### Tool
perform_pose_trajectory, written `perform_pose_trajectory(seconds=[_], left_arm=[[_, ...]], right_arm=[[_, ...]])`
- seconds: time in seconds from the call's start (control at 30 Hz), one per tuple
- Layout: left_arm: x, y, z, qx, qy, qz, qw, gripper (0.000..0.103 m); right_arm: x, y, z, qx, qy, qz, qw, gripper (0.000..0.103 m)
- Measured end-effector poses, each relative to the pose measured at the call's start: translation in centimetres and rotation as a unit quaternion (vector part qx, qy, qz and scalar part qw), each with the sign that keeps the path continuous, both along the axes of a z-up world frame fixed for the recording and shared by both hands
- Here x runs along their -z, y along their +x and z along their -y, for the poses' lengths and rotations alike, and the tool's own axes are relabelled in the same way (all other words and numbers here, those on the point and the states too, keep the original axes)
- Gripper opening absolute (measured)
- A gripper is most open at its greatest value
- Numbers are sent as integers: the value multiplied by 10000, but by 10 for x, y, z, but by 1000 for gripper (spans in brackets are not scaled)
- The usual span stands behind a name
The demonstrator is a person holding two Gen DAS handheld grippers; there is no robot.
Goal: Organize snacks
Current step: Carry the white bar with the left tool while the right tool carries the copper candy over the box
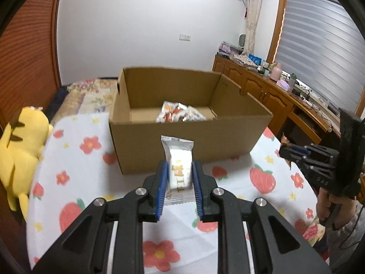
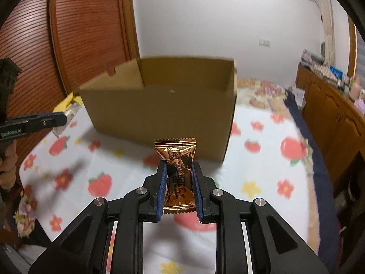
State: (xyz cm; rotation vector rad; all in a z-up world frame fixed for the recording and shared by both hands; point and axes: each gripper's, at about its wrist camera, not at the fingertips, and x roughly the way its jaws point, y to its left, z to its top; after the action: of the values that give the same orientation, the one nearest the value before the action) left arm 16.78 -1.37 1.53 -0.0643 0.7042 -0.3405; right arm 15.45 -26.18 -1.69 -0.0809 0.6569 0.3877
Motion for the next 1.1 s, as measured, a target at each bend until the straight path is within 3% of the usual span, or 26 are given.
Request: perform_pose_trajectory(seconds=[0.27, 0.53, 0.8, 1.1], left_arm=[[-36, 13, 1, 18, 11, 328, 9995, 19], [-52, 36, 8, 61, 32, 368, 9993, 19], [-46, 62, 10, -37, 41, 208, 9998, 19], [-28, 91, 8, -256, 317, 43, 9992, 20]], right_arm=[[-44, 17, -17, -128, -104, 440, 9989, 20], [-59, 44, -36, -211, -140, 492, 9985, 20], [-60, 75, -50, -120, -316, 387, 9987, 20], [-47, 98, -48, 59, -340, 199, 9992, 20]])
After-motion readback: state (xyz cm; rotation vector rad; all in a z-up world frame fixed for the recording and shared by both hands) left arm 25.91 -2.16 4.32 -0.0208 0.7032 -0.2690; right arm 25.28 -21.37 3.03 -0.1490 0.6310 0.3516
